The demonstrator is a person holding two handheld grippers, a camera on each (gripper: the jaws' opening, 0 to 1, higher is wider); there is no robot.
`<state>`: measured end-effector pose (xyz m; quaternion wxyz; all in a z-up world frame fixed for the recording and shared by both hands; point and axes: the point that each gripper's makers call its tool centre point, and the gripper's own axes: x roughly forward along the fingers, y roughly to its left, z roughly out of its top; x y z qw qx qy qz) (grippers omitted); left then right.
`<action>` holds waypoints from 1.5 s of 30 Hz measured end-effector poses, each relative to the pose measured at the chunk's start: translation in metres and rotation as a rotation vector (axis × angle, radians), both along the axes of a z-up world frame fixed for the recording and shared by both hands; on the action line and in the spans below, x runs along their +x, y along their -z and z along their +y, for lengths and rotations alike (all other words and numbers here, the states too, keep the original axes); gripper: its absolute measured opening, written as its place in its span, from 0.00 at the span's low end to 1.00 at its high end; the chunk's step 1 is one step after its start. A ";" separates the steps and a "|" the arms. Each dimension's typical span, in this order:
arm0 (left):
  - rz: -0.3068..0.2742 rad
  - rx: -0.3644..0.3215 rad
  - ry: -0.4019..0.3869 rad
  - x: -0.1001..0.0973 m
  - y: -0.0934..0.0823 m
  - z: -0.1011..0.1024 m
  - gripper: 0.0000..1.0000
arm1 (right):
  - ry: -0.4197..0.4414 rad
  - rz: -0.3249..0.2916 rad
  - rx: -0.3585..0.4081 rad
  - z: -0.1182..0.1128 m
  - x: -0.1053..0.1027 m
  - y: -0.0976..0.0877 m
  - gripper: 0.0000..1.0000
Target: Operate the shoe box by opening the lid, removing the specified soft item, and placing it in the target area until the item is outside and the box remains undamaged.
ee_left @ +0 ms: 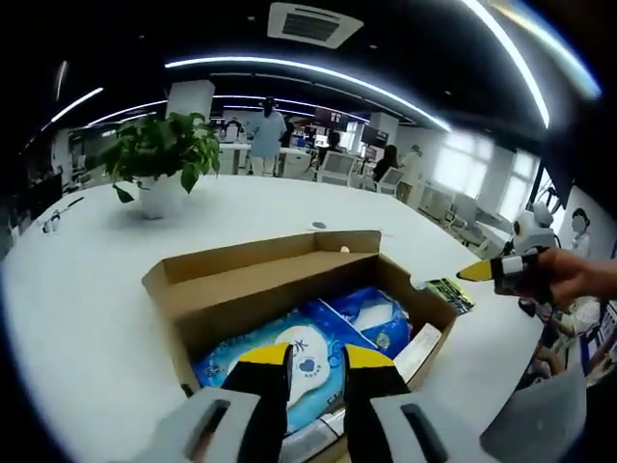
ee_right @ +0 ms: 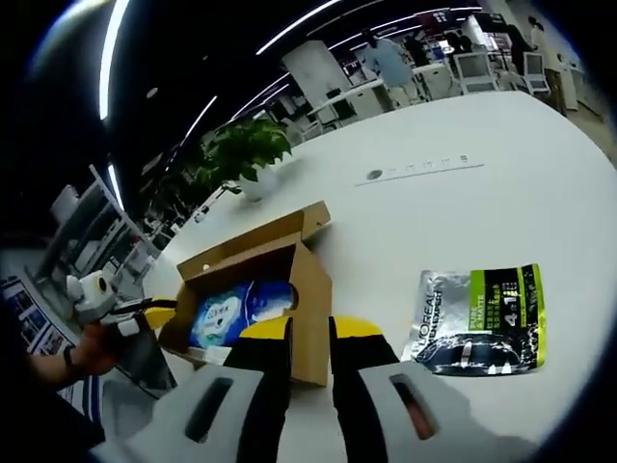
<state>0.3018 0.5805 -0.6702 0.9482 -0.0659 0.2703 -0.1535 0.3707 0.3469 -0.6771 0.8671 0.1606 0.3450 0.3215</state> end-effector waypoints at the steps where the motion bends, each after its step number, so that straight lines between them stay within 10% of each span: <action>1: 0.000 -0.001 -0.005 -0.002 0.000 0.002 0.20 | -0.006 -0.001 -0.001 0.002 -0.001 0.000 0.14; 45: 0.005 0.044 -0.135 -0.035 0.014 0.053 0.20 | -0.251 0.044 -0.003 0.144 -0.035 0.019 0.14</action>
